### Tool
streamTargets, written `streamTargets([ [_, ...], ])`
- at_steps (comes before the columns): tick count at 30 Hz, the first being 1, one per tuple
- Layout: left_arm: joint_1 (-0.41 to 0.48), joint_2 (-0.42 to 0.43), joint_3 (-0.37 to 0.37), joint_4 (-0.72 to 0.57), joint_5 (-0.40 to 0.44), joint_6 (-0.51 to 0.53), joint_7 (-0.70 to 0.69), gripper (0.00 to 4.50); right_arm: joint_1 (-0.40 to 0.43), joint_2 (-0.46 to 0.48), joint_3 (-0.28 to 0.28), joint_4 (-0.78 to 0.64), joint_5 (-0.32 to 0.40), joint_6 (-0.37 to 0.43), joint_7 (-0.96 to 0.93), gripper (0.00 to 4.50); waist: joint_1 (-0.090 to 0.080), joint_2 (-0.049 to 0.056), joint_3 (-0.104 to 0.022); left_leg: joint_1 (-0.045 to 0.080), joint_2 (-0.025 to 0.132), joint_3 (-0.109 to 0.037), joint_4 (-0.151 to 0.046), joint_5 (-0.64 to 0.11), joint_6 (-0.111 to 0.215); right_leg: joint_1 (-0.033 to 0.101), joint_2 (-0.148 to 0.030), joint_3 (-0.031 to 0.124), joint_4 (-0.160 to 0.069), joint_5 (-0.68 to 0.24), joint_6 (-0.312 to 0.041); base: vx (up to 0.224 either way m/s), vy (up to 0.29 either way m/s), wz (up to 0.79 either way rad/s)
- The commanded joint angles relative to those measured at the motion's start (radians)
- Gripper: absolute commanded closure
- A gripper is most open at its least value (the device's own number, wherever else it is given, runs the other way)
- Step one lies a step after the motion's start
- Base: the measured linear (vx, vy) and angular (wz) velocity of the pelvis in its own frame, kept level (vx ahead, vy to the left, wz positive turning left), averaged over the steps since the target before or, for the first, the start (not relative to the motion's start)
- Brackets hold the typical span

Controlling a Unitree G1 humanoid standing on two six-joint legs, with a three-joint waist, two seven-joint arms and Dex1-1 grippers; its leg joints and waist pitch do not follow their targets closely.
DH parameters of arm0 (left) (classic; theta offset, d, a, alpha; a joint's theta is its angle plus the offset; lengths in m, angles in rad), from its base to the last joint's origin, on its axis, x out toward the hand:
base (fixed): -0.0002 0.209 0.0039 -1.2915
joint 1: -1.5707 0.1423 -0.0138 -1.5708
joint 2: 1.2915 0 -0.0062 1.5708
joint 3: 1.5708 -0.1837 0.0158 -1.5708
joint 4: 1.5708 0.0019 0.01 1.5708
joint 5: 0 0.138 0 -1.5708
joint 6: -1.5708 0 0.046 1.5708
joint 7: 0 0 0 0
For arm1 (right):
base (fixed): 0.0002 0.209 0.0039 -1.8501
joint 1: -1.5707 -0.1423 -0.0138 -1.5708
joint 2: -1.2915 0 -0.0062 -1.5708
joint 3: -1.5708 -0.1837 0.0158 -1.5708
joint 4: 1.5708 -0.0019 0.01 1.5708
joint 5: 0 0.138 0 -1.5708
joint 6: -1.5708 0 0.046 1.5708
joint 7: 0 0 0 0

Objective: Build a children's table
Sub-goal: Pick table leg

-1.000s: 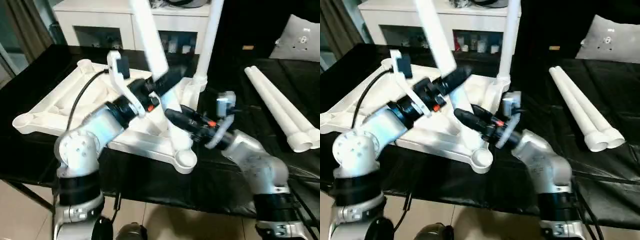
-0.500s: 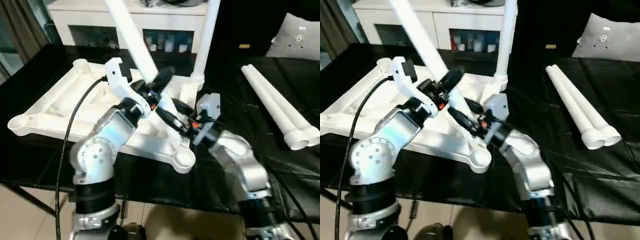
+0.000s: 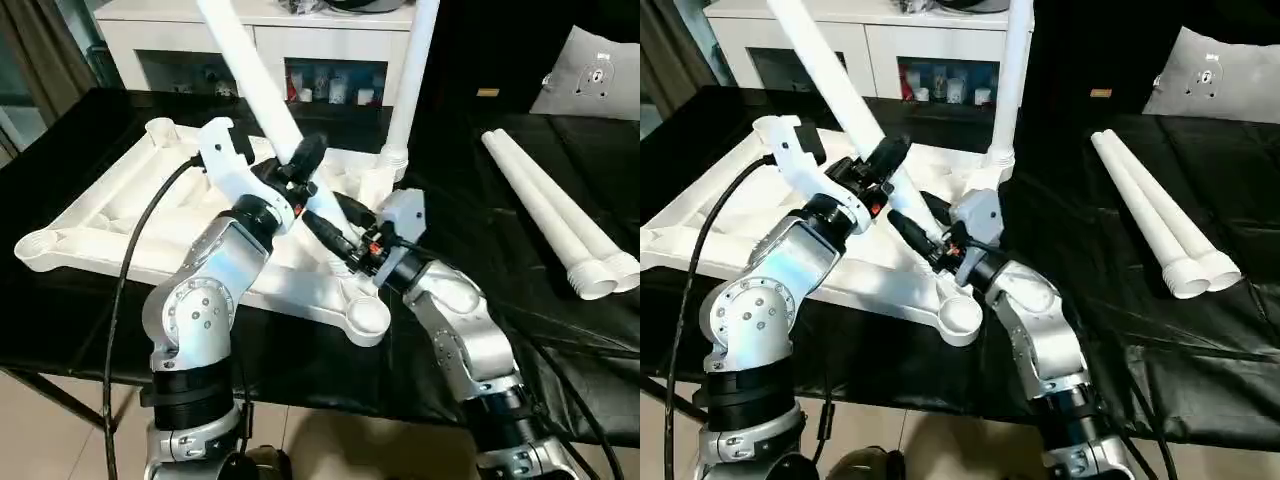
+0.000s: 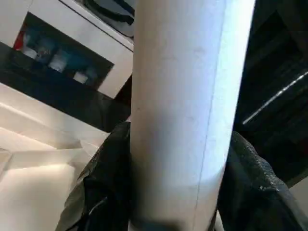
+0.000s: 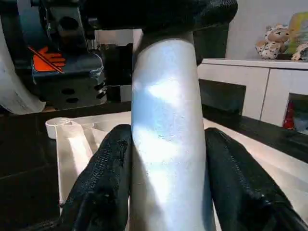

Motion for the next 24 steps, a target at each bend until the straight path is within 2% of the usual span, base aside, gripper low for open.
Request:
streamTargets([
  [1, 0.001, 0.006, -0.021, -0.004, 0.019, 0.001, 0.018, 2.59, -0.02, 0.002, -0.008, 0.003, -0.027, -0.013, -0.048, 2.64, -0.005, -0.01, -0.073, 0.031, 0.054, -0.027, -0.076, -0.294, 0.004, 0.036, -0.056, 0.043, -0.08, -0.224, -0.127, 0.0, 0.0, 0.0],
  [2, -0.004, 0.013, -0.022, -0.001, 0.024, -0.001, 0.015, 2.6, -0.024, 0.003, -0.01, 0.004, -0.029, -0.019, -0.054, 2.64, -0.006, -0.01, -0.072, 0.031, 0.054, -0.027, -0.076, -0.297, 0.0, 0.036, -0.056, 0.043, -0.08, -0.224, -0.127, 0.0, 0.0, 0.0],
  [3, -0.01, 0.025, -0.024, 0.004, 0.032, -0.002, 0.008, 2.61, -0.025, 0.005, -0.012, -0.002, -0.014, -0.005, -0.044, 2.08, -0.006, -0.011, -0.074, 0.031, 0.053, -0.027, -0.076, -0.295, -0.001, 0.037, -0.056, 0.043, -0.079, -0.221, -0.127, 0.0, 0.0, 0.0],
  [4, -0.017, 0.037, -0.023, 0.01, 0.038, -0.003, 0.001, 2.61, -0.026, 0.012, -0.022, -0.014, 0.023, 0.033, -0.032, 2.08, -0.006, -0.008, -0.074, 0.034, 0.053, -0.028, -0.076, -0.299, 0.003, 0.036, -0.055, 0.043, -0.079, -0.218, -0.129, 0.0, 0.0, 0.0],
  [5, -0.017, 0.037, -0.023, 0.01, 0.038, -0.003, 0.001, 2.62, -0.026, 0.012, -0.022, -0.014, 0.023, 0.033, -0.032, 1.94, -0.006, -0.008, -0.074, 0.034, 0.054, -0.028, -0.076, -0.3, 0.002, 0.036, -0.055, 0.043, -0.078, -0.216, -0.129, 0.0, 0.0, 0.0],
  [7, -0.042, 0.079, -0.017, 0.029, 0.037, -0.002, -0.031, 2.62, -0.022, 0.001, -0.036, -0.055, 0.074, 0.079, -0.001, 1.84, -0.006, -0.011, -0.074, 0.034, 0.053, -0.027, -0.076, -0.296, 0.001, 0.037, -0.053, 0.043, -0.078, -0.205, -0.131, 0.0, 0.0, 0.0],
  [8, -0.045, 0.085, -0.017, 0.032, 0.037, -0.002, -0.036, 2.63, -0.022, -0.002, -0.037, -0.06, 0.077, 0.082, 0.001, 1.72, -0.004, -0.008, -0.076, 0.036, 0.052, -0.028, -0.075, -0.289, 0.002, 0.036, -0.053, 0.043, -0.075, -0.202, -0.127, 0.0, 0.0, 0.0],
  [9, -0.053, 0.11, -0.018, 0.04, 0.028, 0.009, -0.063, 2.64, -0.012, -0.02, -0.048, -0.096, 0.109, 0.132, 0.015, 1.53, -0.007, -0.014, -0.074, 0.033, 0.052, -0.028, -0.077, -0.284, 0.003, 0.039, -0.051, 0.042, -0.076, -0.193, -0.125, 0.0, 0.0, 0.0],
  [10, -0.058, 0.143, -0.021, 0.046, 0.014, 0.028, -0.105, 2.64, -0.003, -0.042, -0.061, -0.135, 0.142, 0.18, 0.028, 1.53, -0.005, -0.016, -0.075, 0.035, 0.052, -0.027, -0.075, -0.277, 0.004, 0.039, -0.052, 0.043, -0.074, -0.189, -0.124, 0.0, 0.0, 0.0],
  [12, -0.061, 0.172, -0.025, 0.048, -0.002, 0.049, -0.141, 2.64, 0.005, -0.064, -0.076, -0.173, 0.193, 0.231, 0.052, 1.4, -0.002, -0.011, -0.078, 0.035, 0.052, -0.026, -0.073, -0.247, 0.009, 0.037, -0.054, 0.044, -0.068, -0.171, -0.127, 0.0, 0.0, 0.0],
  [16, -0.074, 0.232, -0.02, 0.049, -0.061, 0.096, -0.231, 2.64, -0.018, -0.146, -0.127, -0.209, 0.299, 0.383, 0.106, 1.08, -0.001, -0.017, -0.079, 0.035, 0.05, -0.022, -0.069, -0.221, 0.016, 0.038, -0.054, 0.042, -0.066, -0.163, -0.154, 0.0, 0.0, 0.0],
  [18, -0.08, 0.262, -0.025, 0.051, -0.08, 0.114, -0.276, 2.64, -0.035, -0.181, -0.136, -0.202, 0.321, 0.424, 0.14, 0.93, 0.0, -0.018, -0.077, 0.036, 0.049, -0.021, -0.068, -0.226, 0.015, 0.037, -0.054, 0.042, -0.067, -0.185, -0.16, 0.0, 0.0, 0.0],
  [20, -0.085, 0.283, -0.027, 0.053, -0.104, 0.134, -0.315, 2.64, -0.048, -0.214, -0.131, -0.195, 0.325, 0.45, 0.173, 0.71, 0.0, -0.023, -0.077, 0.035, 0.049, -0.02, -0.069, -0.231, 0.008, 0.038, -0.055, 0.042, -0.069, -0.211, -0.154, 0.0, 0.0, 0.0],
  [23, -0.095, 0.321, -0.031, 0.053, -0.163, 0.174, -0.411, 2.64, -0.066, -0.289, -0.099, -0.202, 0.339, 0.521, 0.251, 0.53, 0.002, -0.022, -0.077, 0.036, 0.047, -0.019, -0.065, -0.226, 0.001, 0.038, -0.056, 0.043, -0.067, -0.231, -0.154, 0.0, 0.0, 0.0],
  [24, -0.098, 0.334, -0.035, 0.049, -0.191, 0.185, -0.456, 2.64, -0.072, -0.315, -0.087, -0.206, 0.35, 0.548, 0.284, 0.38, 0.004, -0.029, -0.077, 0.037, 0.048, -0.019, -0.065, -0.217, 0.005, 0.039, -0.058, 0.042, -0.067, -0.227, -0.157, 0.0, 0.0, 0.0],
])
